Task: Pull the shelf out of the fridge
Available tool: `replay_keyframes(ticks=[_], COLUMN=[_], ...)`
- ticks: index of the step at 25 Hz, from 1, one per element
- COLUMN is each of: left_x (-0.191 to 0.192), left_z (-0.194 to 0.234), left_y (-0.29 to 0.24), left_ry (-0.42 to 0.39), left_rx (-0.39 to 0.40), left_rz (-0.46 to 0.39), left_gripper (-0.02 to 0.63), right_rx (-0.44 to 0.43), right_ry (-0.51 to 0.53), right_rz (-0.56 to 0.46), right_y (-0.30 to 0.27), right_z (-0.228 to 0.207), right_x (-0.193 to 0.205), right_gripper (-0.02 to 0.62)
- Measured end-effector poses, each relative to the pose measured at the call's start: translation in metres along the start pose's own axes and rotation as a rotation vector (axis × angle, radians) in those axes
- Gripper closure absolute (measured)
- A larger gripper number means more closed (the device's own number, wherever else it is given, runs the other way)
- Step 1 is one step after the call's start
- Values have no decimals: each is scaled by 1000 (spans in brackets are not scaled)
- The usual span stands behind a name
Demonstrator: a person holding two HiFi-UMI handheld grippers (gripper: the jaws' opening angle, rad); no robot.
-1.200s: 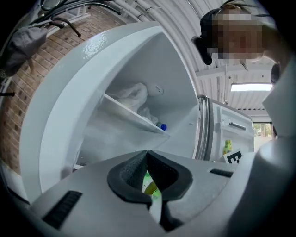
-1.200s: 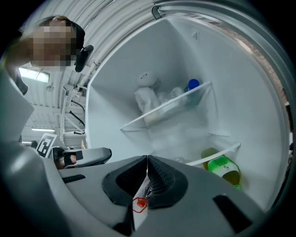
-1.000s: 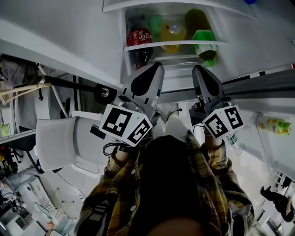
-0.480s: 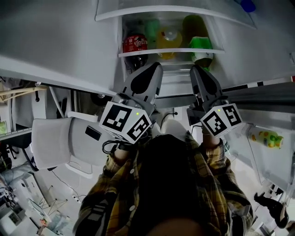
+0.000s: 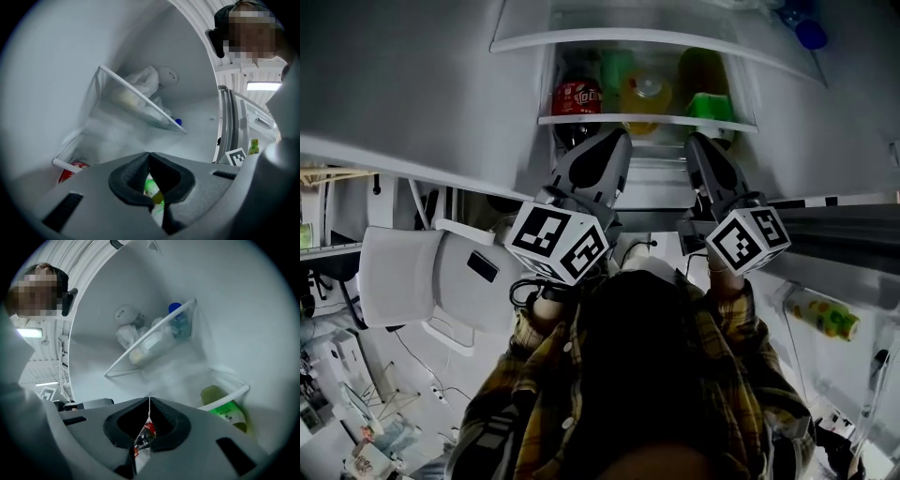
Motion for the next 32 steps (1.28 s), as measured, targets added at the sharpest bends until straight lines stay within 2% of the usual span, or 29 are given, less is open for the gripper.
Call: replay_keyframes(ticks=[12, 22, 32], left_x=[13, 32, 49], left_z=[14, 20, 38], left_y=[-13, -20, -28], left_ry=[75, 137, 278], left_rx=[-34, -41, -42], left_rz=[35, 90, 96], left_gripper=[597, 447, 437], right_rx=[-8, -21, -30], right_ry=[-117, -218, -332], right_rz=[47, 66, 74], right_y=[-12, -13, -20], right_z=[-21, -30, -41], right_x=[12, 21, 33], right_gripper=[571, 475, 471])
Point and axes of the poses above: the fingertips, and each gripper's own axes: y backward along the fingers, z to its left, x out of its underside, the point moved 3 cm from there along y, backward along the fingers, and after that the axes turned 4 degrees about z, right-handed, at the moved point
